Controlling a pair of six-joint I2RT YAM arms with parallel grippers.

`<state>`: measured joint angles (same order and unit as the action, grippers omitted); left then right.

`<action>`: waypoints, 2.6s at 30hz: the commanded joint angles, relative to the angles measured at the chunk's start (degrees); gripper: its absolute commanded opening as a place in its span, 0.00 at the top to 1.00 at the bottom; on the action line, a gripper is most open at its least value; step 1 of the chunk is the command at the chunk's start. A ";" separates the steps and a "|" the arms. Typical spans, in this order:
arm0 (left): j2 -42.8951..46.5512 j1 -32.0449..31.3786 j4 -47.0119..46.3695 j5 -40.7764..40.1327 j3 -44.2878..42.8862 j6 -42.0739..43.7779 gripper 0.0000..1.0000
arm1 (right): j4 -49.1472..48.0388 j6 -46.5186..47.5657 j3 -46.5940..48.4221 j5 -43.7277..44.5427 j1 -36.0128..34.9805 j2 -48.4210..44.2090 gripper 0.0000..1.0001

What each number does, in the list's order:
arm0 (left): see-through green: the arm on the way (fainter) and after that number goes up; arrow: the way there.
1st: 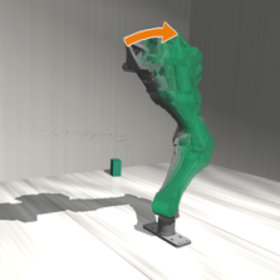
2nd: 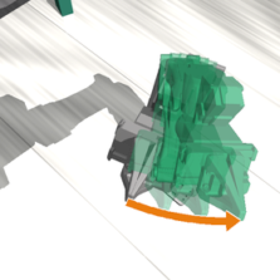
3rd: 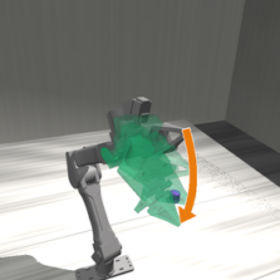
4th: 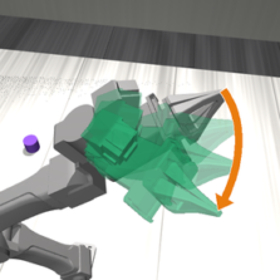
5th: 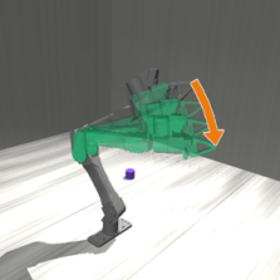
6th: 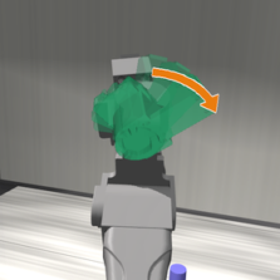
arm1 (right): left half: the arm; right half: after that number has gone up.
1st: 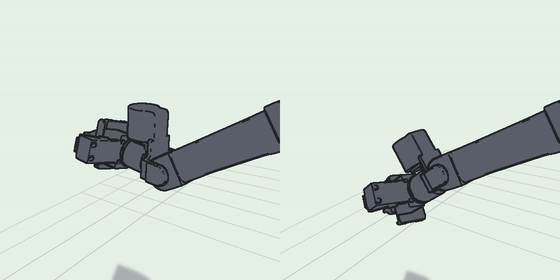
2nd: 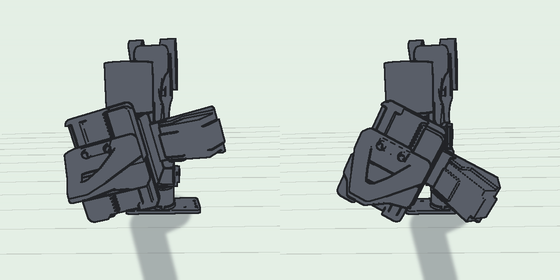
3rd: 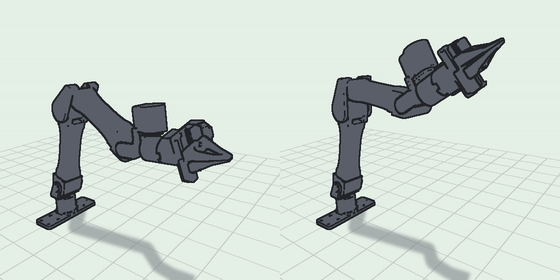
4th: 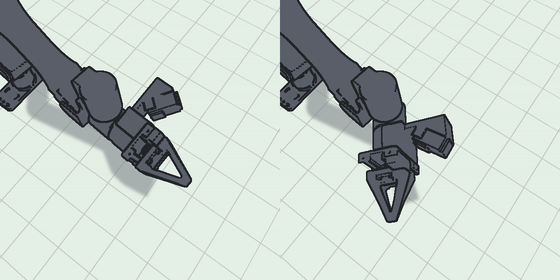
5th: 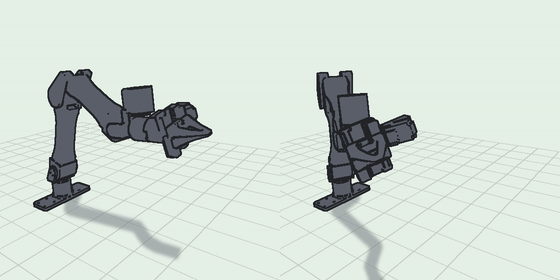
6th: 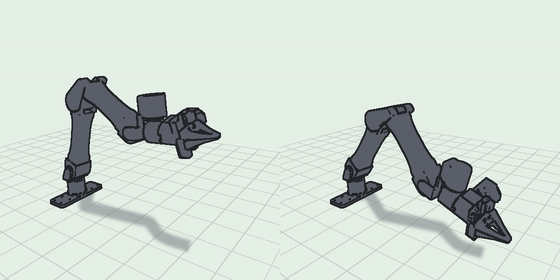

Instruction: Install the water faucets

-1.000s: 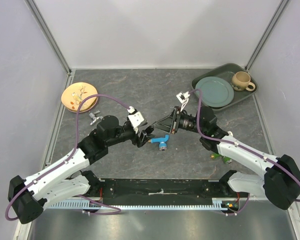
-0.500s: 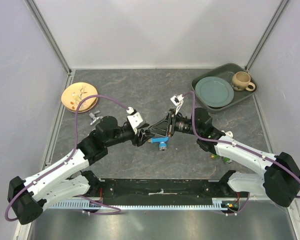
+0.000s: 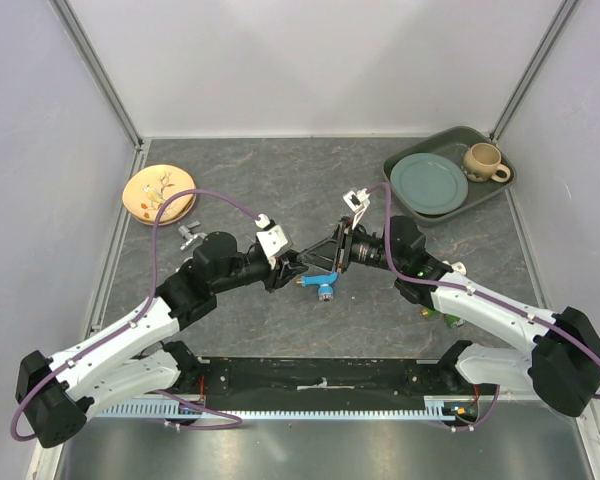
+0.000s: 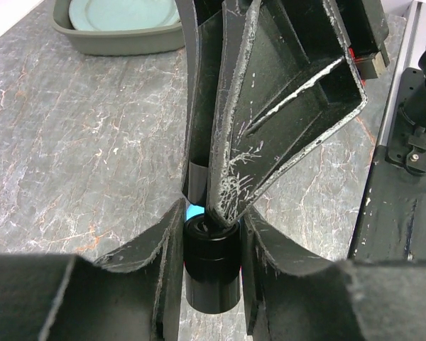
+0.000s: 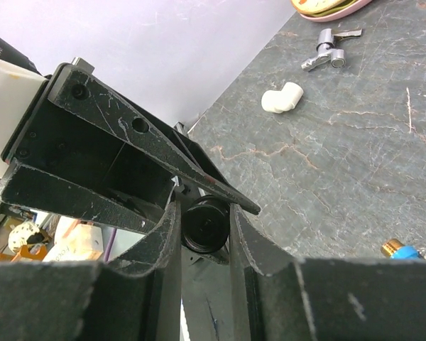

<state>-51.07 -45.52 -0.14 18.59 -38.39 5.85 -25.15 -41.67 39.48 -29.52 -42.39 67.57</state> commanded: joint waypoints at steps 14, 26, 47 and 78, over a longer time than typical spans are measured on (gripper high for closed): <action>0.97 0.25 4.36 -33.87 -3.62 -4.35 0.98 | 21.88 13.36 5.43 20.98 -0.41 -4.29 0.17; 4.05 0.96 3.48 -38.45 -2.65 -4.53 0.98 | 32.44 16.27 7.71 33.36 -5.93 13.28 0.02; 4.13 0.87 3.48 -38.80 -2.48 -4.18 0.98 | 52.83 17.16 11.05 65.46 -2.18 15.93 0.02; 4.05 0.87 3.83 -37.84 -2.48 -4.09 0.98 | 49.22 13.37 10.53 71.26 -9.64 18.65 0.02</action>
<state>-47.48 -44.71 5.74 -19.33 -39.05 2.96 20.71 -26.44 50.72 35.05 -52.95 88.79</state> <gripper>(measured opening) 0.382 0.982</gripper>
